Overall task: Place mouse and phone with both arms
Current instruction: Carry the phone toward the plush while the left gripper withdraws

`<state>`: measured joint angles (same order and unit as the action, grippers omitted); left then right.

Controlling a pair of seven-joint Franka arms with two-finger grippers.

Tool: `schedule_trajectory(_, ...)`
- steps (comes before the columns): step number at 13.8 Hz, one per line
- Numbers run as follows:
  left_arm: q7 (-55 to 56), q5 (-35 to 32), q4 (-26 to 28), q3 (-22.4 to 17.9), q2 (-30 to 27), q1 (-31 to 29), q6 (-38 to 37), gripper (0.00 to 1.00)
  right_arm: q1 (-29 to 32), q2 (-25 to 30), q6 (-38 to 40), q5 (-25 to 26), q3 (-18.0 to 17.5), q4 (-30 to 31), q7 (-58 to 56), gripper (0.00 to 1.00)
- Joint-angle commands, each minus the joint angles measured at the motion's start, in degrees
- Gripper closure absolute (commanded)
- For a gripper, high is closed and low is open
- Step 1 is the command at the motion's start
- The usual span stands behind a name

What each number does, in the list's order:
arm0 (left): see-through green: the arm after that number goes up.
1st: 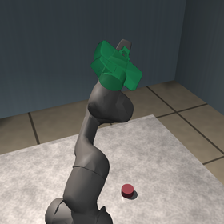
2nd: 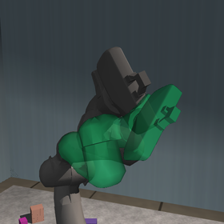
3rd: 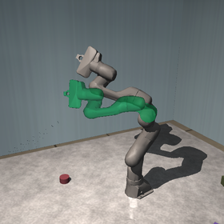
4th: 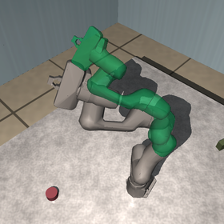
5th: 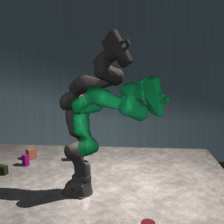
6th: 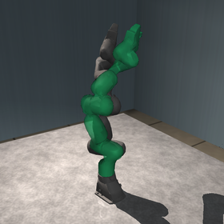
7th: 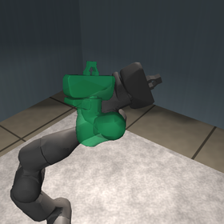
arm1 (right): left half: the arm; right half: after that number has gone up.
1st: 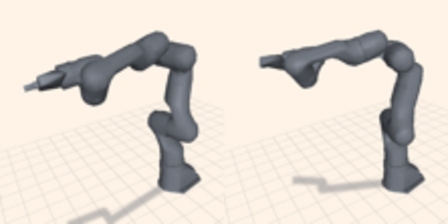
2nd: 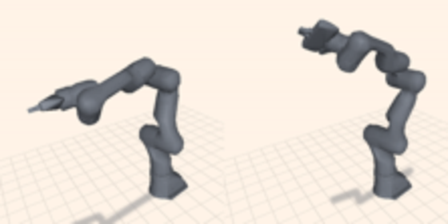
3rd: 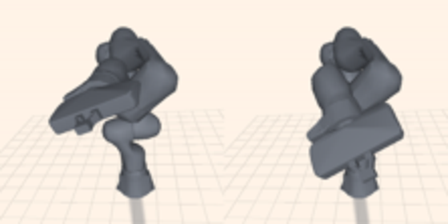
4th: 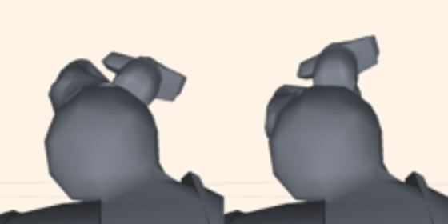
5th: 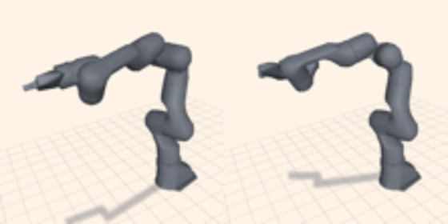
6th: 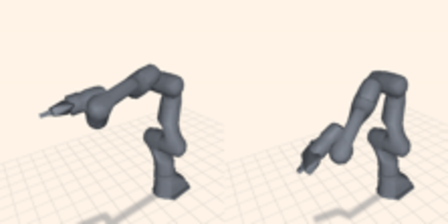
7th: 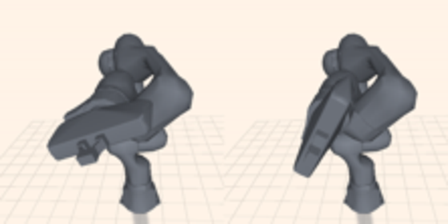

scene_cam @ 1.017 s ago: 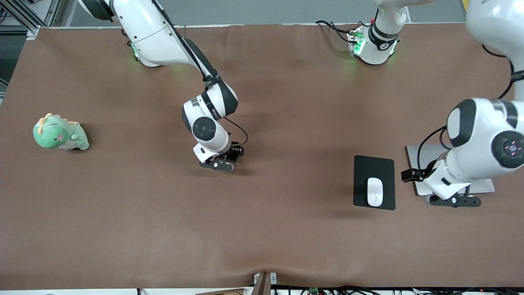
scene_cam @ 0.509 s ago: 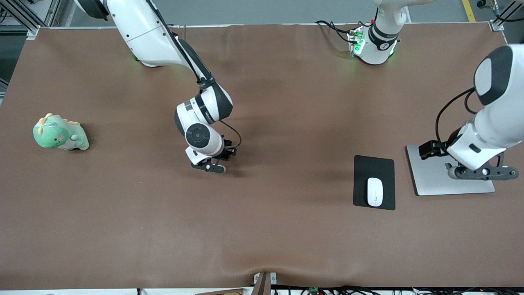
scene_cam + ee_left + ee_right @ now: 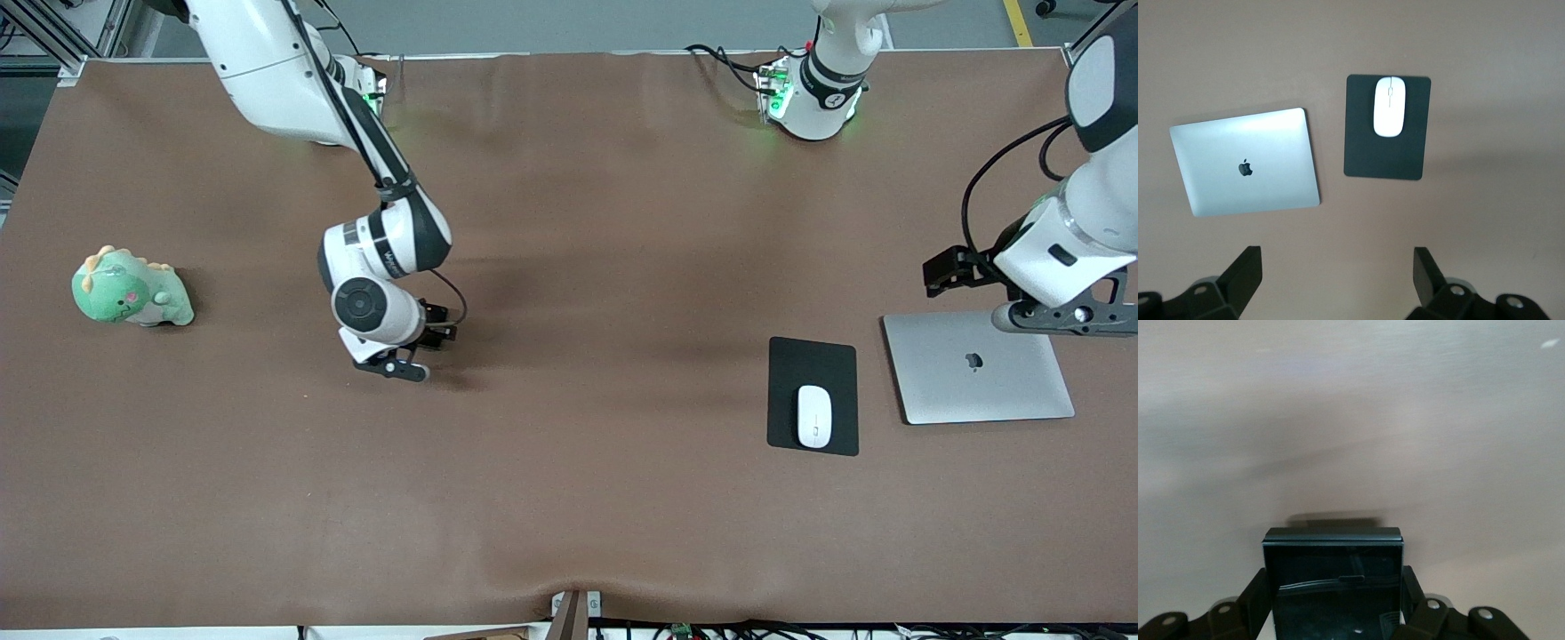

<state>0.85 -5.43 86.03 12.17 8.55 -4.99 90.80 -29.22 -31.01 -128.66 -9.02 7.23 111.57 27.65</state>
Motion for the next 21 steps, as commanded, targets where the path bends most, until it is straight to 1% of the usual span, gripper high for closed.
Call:
schedule_trajectory(1, -2.95, 2.34, 1.25, -6.6, -3.53, 4.61, -2.73, 0.0, 5.55, 4.47, -0.81, 1.19, -0.81, 5.14, -7.04, 1.0)
schedule_trajectory(2, -2.96, 2.35, 1.33, -8.72, -4.23, 6.56, -3.52, 0.0, 6.97, 4.47, -0.81, 1.19, -0.81, 5.58, -9.6, 1.0)
schedule_trajectory(3, -3.13, 2.44, 1.42, -9.87, -5.2, 7.62, -4.74, 0.0, 7.94, 4.47, -1.33, 1.19, -0.73, 6.28, -11.37, 1.0)
schedule_trajectory(7, -6.99, 2.61, 1.6, -9.88, -8.19, 6.32, -7.82, 0.0, 15.85, 4.12, -4.14, 1.19, -0.81, 8.57, -24.28, 1.0)
schedule_trajectory(10, -8.23, 2.61, 1.51, -9.53, -9.34, 5.78, -8.97, 0.0, 18.57, 4.21, -4.5, 1.37, -0.64, 9.19, -28.86, 1.0)
schedule_trajectory(12, -7.61, 2.61, 0.9, -8.92, -9.25, 5.87, -8.98, 0.0, 21.21, 4.47, -4.5, 1.37, -0.64, 9.8, -30.54, 1.0)
schedule_trajectory(15, -7.53, 4.8, 0.72, -9.09, -9.34, 5.96, -10.02, 0.0, 24.82, 4.65, -4.5, 1.37, -0.29, 10.24, -32.55, 1.0)
schedule_trajectory(17, -7.26, 4.9, 0.72, -9.26, -9.51, 5.87, -11.0, 0.0, 27.54, 4.56, -4.67, 1.37, -0.29, 10.51, -34.58, 1.0)
schedule_trajectory(19, -7.0, 4.81, 0.89, -9.44, -9.69, 5.96, -11.0, 0.0, 29.56, 4.38, -4.93, 1.37, -0.29, 10.6, -35.73, 1.0)
schedule_trajectory(21, -6.03, 4.9, 0.9, -9.18, -9.69, 5.96, -10.91, 0.0, 30.19, 4.03, -5.02, 1.37, -0.29, 10.6, -35.82, 1.0)
